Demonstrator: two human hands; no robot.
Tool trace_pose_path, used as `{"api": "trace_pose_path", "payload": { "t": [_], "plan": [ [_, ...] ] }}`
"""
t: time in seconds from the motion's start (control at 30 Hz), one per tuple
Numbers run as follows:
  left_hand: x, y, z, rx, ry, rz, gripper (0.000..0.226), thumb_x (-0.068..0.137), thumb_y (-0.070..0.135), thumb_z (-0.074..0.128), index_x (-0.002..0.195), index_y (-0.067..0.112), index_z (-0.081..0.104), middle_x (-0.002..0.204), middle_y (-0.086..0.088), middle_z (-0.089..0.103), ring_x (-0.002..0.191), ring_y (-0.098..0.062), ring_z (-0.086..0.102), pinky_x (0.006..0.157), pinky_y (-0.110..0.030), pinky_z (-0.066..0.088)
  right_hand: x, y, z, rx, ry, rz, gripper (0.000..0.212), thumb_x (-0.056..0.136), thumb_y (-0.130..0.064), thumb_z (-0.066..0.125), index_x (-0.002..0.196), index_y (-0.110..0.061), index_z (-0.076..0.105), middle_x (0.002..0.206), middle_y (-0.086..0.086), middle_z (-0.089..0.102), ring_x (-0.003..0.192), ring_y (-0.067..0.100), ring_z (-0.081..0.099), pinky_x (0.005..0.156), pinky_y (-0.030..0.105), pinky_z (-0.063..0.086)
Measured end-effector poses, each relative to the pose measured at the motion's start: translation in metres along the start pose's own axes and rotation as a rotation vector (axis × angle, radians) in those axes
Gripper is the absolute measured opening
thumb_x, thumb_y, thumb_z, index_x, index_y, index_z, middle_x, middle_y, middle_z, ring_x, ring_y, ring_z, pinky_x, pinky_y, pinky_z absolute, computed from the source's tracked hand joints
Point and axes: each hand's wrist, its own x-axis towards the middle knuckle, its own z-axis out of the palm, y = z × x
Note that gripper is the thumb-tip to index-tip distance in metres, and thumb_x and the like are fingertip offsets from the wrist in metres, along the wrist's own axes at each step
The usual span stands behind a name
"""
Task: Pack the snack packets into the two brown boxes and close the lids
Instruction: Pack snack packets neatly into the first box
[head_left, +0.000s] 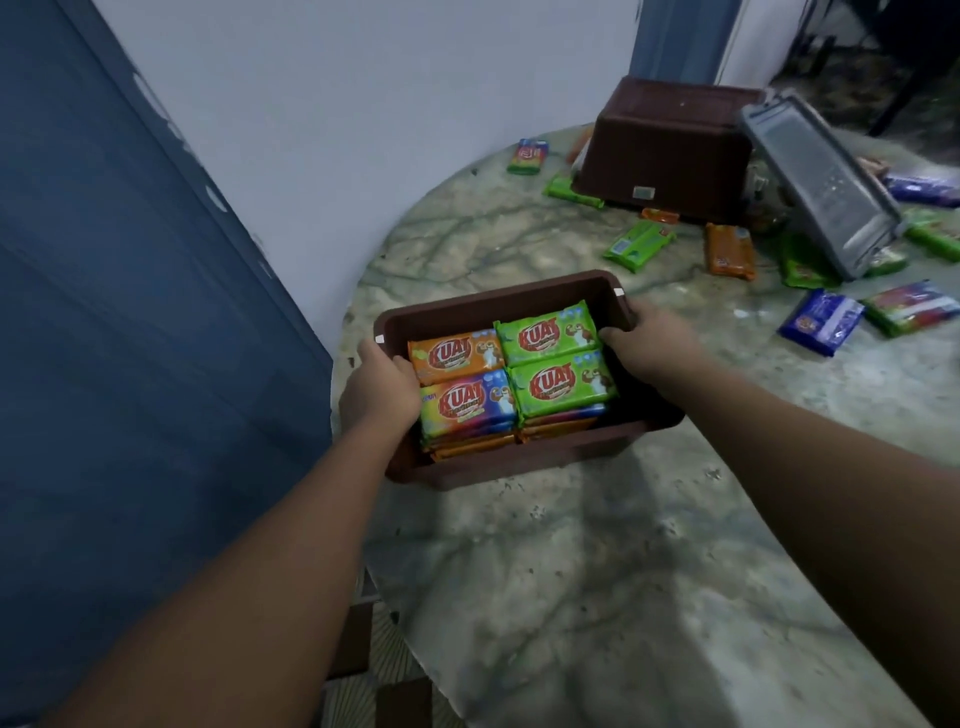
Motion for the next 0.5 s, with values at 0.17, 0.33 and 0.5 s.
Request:
{"api": "trace_pose_path", "payload": {
  "t": [0.17, 0.33, 0.5],
  "plan": [
    [-0.029, 0.001, 0.000, 0.000, 0.026, -0.069, 0.042, 0.106, 0.029, 0.036, 0.146, 0.013, 0.034, 0.115, -0.013, 0.063, 0.094, -0.033, 0.056, 0.076, -0.040, 0.040, 0.004, 0.008, -0.004, 0.049, -0.084, -0.052, 0.034, 0.096, -0.029, 0.063, 0.130, -0.026, 0.063, 0.121, 0.006, 0.070, 0.112, 0.033, 0.065, 0.098, 0.045, 0.052],
    [-0.070, 0.004, 0.003, -0.030, 0.091, -0.187, 0.032, 0.106, 0.028, 0.038, 0.132, 0.009, 0.041, 0.116, -0.014, 0.060, 0.093, -0.029, 0.051, 0.075, -0.039, 0.036, 0.007, 0.017, -0.013, 0.072, -0.174, -0.142, 0.034, 0.094, -0.031, 0.063, 0.128, -0.029, 0.063, 0.119, 0.004, 0.071, 0.111, 0.031, 0.065, 0.097, 0.045, 0.053],
    [-0.105, 0.002, 0.012, -0.106, 0.145, -0.265, 0.032, 0.105, 0.026, 0.040, 0.131, 0.007, 0.042, 0.114, -0.016, 0.061, 0.101, -0.035, 0.058, 0.077, -0.040, 0.041, 0.000, 0.027, -0.021, 0.018, -0.220, -0.215, 0.033, 0.095, -0.030, 0.063, 0.128, -0.023, 0.061, 0.122, 0.008, 0.069, 0.113, 0.034, 0.063, 0.093, 0.038, 0.049]
  ]
}}
